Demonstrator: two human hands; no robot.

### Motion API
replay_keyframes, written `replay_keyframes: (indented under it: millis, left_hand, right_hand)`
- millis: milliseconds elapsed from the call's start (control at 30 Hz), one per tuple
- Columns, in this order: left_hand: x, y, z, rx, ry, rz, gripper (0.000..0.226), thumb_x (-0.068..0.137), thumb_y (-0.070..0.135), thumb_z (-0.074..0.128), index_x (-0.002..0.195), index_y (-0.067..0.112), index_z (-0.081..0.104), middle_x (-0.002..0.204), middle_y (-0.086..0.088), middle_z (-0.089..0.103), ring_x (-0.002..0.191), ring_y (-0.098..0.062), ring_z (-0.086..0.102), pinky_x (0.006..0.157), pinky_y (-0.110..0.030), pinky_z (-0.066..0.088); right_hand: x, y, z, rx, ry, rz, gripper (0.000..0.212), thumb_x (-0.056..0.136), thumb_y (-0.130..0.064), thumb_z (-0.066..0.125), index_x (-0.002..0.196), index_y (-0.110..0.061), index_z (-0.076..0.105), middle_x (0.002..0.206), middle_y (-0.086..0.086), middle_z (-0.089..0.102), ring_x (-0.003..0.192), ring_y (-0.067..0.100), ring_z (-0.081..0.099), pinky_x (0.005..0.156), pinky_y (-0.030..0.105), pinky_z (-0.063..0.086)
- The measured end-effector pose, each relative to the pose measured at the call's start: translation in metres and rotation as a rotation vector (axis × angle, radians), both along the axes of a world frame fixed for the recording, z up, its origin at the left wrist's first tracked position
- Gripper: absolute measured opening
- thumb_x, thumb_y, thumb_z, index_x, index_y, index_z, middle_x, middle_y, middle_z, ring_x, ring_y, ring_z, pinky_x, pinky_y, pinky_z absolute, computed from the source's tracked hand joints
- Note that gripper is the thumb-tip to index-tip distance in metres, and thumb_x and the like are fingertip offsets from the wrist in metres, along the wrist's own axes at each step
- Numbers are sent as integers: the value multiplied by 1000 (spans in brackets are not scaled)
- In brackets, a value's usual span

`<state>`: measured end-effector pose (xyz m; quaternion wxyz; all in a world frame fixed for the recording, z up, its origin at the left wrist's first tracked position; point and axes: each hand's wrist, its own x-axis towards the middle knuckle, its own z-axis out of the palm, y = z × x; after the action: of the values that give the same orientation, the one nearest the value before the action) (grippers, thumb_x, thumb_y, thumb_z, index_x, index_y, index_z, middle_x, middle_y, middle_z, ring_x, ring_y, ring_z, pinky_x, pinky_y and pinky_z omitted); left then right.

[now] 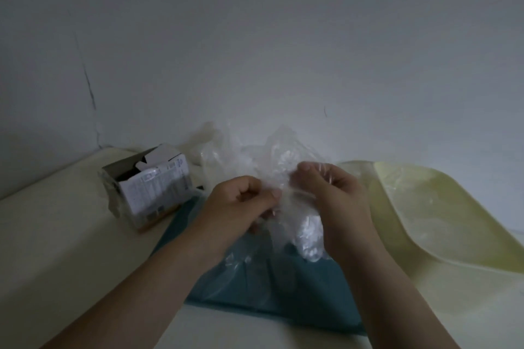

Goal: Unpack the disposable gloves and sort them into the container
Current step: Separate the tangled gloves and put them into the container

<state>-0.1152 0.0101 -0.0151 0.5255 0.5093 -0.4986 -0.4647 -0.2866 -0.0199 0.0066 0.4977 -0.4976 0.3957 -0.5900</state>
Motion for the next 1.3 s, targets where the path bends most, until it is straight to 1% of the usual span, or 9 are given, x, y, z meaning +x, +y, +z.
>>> replay_keyframes:
  millis: [200, 333, 433, 567, 733, 867, 1000, 1100, 1300]
  left_hand:
    - [30, -11, 3, -157, -437, 212, 70, 73, 88, 61, 127, 43, 60, 119, 26, 64, 104, 2, 64, 78, -25, 56]
    - [37, -10, 15, -162, -154, 57, 75, 69, 67, 84, 135, 43, 59, 125, 23, 70, 120, 4, 63, 94, -27, 52]
    - [35, -6, 15, -13, 67, -129, 67, 66, 27, 92, 129, 25, 68, 102, 1, 78, 98, -14, 75, 80, -26, 57]
    - [34, -5, 11, 47, 196, -148, 27, 69, 17, 82, 94, 8, 79, 86, -9, 75, 80, -19, 73, 70, -30, 62]
    - [38, -6, 12, -56, 107, -4, 13, 83, 18, 77, 93, 11, 77, 82, -4, 76, 75, -12, 73, 66, -21, 58]
    - [36, -3, 14, -82, 127, 14, 10, 92, 16, 74, 99, 9, 76, 86, -13, 77, 76, -25, 74, 71, -36, 60]
    - [24, 0, 12, -93, 117, 18, 6, 94, 13, 74, 99, 11, 77, 87, -13, 78, 78, -24, 76, 69, -35, 62]
    - [23, 0, 8, -96, 47, 13, 5, 94, 15, 75, 97, 16, 79, 84, -13, 77, 68, -20, 72, 61, -30, 60]
    - [49, -9, 9, -134, -272, 130, 5, 92, 30, 78, 90, 26, 77, 65, -7, 71, 49, -14, 56, 42, -22, 44]
  right_hand:
    - [-13, -14, 20, -54, 202, 112, 12, 96, -11, 69, 100, -3, 78, 81, 19, 76, 71, 29, 73, 75, 38, 65]
    - [-18, -17, 20, -132, 384, 358, 14, 98, -11, 64, 97, -6, 78, 70, 13, 72, 61, 27, 68, 64, 32, 61]
    - [-17, -16, 12, -141, 412, 510, 17, 97, -15, 65, 85, -12, 76, 70, 9, 66, 63, 25, 61, 66, 32, 54]
    - [-13, -22, 1, -113, 385, 317, 26, 91, -30, 70, 91, -6, 77, 68, 10, 68, 65, 26, 61, 74, 48, 58]
    - [-10, -20, -2, -86, 337, 160, 27, 97, -29, 67, 90, -5, 76, 55, 13, 59, 44, 19, 46, 50, 25, 43]
    - [-11, -17, 2, 125, 237, 356, 52, 89, -55, 60, 109, -11, 78, 93, 13, 77, 81, 23, 73, 71, 28, 59]
    - [-2, -11, -2, 185, 69, 589, 43, 91, -27, 67, 119, 6, 71, 118, 30, 71, 108, 43, 69, 99, 53, 55]
    - [6, -15, -10, 156, 94, 349, 22, 89, -19, 73, 100, 0, 77, 89, 24, 75, 77, 35, 69, 73, 43, 62]
    - [-1, -25, -10, -4, 218, 51, 14, 100, -14, 65, 94, -5, 73, 60, 9, 66, 34, 15, 34, 34, 18, 26]
